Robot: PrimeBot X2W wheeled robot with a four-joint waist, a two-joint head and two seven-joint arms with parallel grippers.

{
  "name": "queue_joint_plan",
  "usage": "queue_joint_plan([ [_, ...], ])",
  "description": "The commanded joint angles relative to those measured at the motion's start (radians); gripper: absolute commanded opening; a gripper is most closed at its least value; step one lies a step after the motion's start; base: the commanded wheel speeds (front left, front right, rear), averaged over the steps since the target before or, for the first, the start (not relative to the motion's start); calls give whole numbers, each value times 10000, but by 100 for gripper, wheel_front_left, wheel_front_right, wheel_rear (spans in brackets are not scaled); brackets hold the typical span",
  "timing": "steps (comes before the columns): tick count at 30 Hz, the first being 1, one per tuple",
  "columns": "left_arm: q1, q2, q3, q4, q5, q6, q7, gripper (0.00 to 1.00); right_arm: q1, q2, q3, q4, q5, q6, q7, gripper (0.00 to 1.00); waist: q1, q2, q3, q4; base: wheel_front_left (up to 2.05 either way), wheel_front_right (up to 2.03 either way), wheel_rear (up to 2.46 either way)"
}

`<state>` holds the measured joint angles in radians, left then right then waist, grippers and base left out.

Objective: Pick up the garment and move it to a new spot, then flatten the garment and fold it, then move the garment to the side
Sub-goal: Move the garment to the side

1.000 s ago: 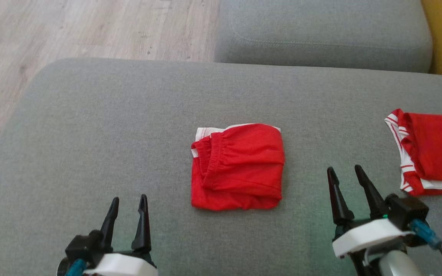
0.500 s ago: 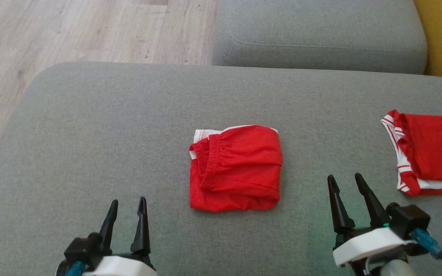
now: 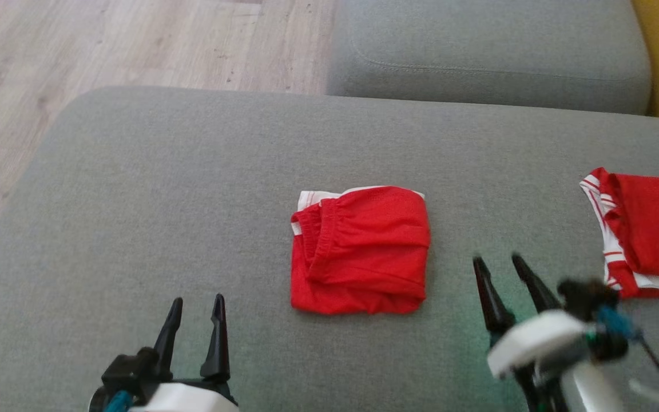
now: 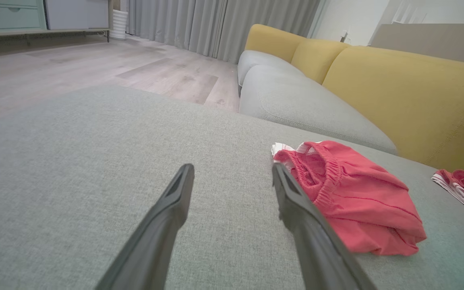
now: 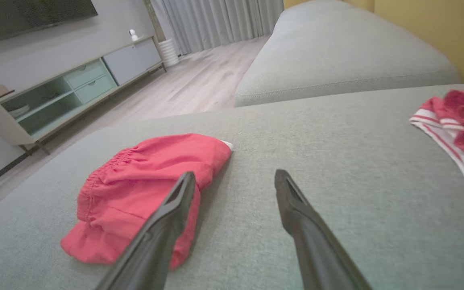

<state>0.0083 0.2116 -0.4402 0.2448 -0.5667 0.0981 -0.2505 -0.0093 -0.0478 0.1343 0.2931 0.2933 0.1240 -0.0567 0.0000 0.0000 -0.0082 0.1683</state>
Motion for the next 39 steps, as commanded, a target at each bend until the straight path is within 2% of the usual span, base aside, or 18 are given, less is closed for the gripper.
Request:
queue_joint_plan([
  [1, -370, 90, 280, -340, -13, 42, -55, 100, -1031, -24, 281, -247, 13, 67, 183, 100, 0, 0, 72, 93, 0, 0, 0],
  [7, -566, -128, 188, -394, -1, -17, -71, 100, -2745, -24, 220, 1114, 402, 67, 1734, 100, 0, 0, 466, 687, 0, 0, 0],
  [10, -671, -354, 257, -413, -50, -148, -91, 100, -3542, -24, 119, 2298, 598, 67, 2746, 100, 0, 0, 760, 1188, 0, 0, 0],
  [16, -748, -548, 505, -402, 53, -255, -107, 100, -4193, -24, 96, 3413, 532, 67, 3926, 100, 0, 0, 1078, 1677, 0, 0, 0],
  [17, -751, -582, 560, -419, 88, -280, -108, 100, -4267, -24, 80, 3489, 507, 67, 3977, 93, 0, 0, 1118, 1711, 0, 0, 0],
  [18, -749, -620, 616, -434, 126, -303, -109, 100, -4332, -24, 71, 3539, 501, 67, 3993, 47, 0, 0, 1149, 1724, 0, 0, 0],
  [20, -728, -695, 730, -467, 208, -336, -109, 100, -4462, -24, 107, 3571, 509, 67, 3989, 20, 0, 0, 1217, 1685, 0, 0, 0],
  [21, -714, -732, 757, -478, 255, -372, -110, 100, -4520, -24, 137, 3543, 507, 67, 3948, 0, 0, 0, 1239, 1626, 0, 0, 0],
  [24, -708, -809, 765, -504, 375, -457, -110, 100, -4612, -24, 205, 3439, 465, 67, 3879, 0, 0, 0, 1282, 1438, 0, 0, 0],
  [28, -764, -997, 656, -547, 583, -645, -111, 100, -4694, -25, 140, 3035, 81, 67, 3822, 0, 0, 0, 1417, 740, 0, 0, 0],
  [33, -1021, -1131, 496, -624, 817, -797, -111, 100, -4572, -207, -6, 2021, -302, 67, 4148, 0, 0, 0, 1804, -624, 0, 0, 0],
  [39, -1580, -988, 483, -726, 1075, -847, -91, 100, -4278, -664, -303, 570, -345, 67, 4495, 0, 0, 0, 2450, -2421, 0, 0, 0],
])
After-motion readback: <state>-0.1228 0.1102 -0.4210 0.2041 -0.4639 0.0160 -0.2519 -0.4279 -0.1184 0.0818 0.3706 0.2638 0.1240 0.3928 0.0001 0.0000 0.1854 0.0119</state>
